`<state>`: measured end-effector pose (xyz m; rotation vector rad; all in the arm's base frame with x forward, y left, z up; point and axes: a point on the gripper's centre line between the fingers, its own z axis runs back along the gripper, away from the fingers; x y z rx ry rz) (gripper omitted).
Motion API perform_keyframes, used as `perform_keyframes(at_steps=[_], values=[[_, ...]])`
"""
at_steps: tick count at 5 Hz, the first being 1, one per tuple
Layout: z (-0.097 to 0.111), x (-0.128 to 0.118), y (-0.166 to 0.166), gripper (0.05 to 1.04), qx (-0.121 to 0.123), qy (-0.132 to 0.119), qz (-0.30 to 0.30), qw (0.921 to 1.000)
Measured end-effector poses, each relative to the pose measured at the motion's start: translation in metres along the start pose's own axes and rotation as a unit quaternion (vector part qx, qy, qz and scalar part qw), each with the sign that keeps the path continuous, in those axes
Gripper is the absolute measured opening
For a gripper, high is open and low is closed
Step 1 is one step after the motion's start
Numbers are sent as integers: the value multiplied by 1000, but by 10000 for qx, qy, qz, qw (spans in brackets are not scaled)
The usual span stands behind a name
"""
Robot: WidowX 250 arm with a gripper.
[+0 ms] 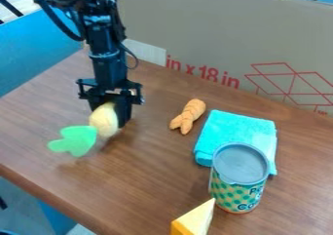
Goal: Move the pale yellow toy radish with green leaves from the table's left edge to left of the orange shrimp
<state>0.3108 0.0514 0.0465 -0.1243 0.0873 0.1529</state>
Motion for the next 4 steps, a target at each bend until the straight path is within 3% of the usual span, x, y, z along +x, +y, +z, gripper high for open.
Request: perform_keyframes(at_steps=[1,3,4], values=[[-13,-2,-8,538,-99,104,-116,9998],[-23,2,-17,538,376,-149,-428,9983],[-22,0,-14,617,380,-268,-384,9982]])
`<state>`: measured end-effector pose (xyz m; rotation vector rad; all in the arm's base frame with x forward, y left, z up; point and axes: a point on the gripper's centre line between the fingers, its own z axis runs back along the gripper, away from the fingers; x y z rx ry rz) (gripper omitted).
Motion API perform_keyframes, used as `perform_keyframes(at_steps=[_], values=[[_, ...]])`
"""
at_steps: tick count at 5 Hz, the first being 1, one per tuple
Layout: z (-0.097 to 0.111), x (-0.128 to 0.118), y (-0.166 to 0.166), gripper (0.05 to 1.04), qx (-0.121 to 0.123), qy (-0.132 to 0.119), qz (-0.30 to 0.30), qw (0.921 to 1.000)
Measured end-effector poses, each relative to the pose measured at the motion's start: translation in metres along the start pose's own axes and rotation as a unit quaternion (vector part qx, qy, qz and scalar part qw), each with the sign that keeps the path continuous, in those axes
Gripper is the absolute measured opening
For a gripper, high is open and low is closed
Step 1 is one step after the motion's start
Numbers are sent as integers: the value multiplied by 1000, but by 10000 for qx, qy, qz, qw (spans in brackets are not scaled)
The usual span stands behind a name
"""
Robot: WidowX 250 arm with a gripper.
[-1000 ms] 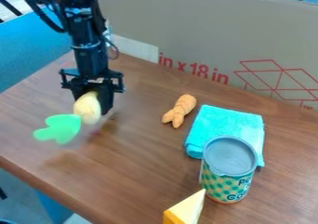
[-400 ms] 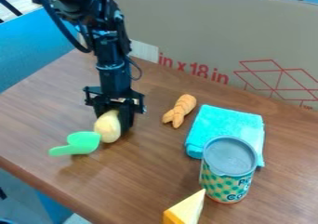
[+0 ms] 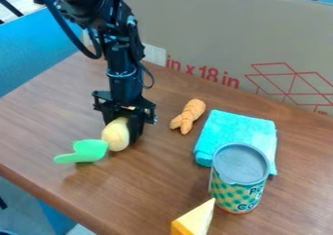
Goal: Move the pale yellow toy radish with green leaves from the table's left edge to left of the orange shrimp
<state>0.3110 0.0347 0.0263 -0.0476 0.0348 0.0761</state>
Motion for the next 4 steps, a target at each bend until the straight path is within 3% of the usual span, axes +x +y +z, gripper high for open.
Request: perform_keyframes(at_steps=[1,2,3,4], values=[[18,-5,8,914,-172,-422,103,9989],[62,-1,17,1014,-200,-1184,295,9923],[78,-3,28,1010,-232,-1386,402,9893],[85,-8,42,1010,55,-1206,396,9919]])
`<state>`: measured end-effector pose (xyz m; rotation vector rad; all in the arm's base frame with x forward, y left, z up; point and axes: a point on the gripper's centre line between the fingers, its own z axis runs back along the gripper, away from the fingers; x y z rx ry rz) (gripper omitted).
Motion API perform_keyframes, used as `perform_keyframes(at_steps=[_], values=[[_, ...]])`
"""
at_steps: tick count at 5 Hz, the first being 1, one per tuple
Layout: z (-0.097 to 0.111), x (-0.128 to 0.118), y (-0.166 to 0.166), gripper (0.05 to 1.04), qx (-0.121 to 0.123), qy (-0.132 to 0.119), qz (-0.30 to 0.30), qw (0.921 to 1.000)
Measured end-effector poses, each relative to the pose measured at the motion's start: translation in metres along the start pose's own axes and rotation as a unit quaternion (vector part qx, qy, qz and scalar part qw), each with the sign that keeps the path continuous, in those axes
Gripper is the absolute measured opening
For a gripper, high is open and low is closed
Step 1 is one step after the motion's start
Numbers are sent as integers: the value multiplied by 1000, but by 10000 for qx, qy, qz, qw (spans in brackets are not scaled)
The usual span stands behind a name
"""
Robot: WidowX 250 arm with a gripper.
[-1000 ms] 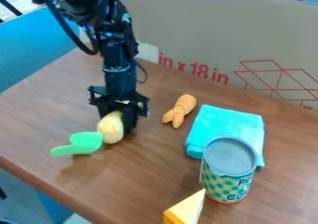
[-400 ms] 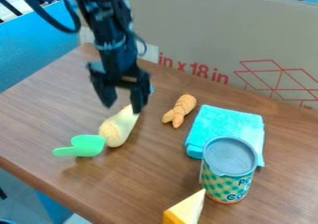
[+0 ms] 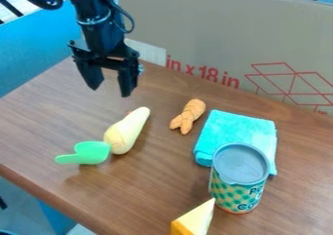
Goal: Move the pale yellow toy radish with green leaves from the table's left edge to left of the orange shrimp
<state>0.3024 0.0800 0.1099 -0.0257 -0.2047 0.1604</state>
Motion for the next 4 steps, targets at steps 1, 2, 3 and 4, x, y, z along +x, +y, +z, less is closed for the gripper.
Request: perform_keyframes(at_steps=[1,2,3,4], values=[[9,1,7,1010,191,156,-446,9987],[-4,4,-20,1010,188,332,-1034,9939],[-12,4,-60,1010,80,417,-1635,9856],[-14,-2,-99,1008,65,401,-2225,9741]])
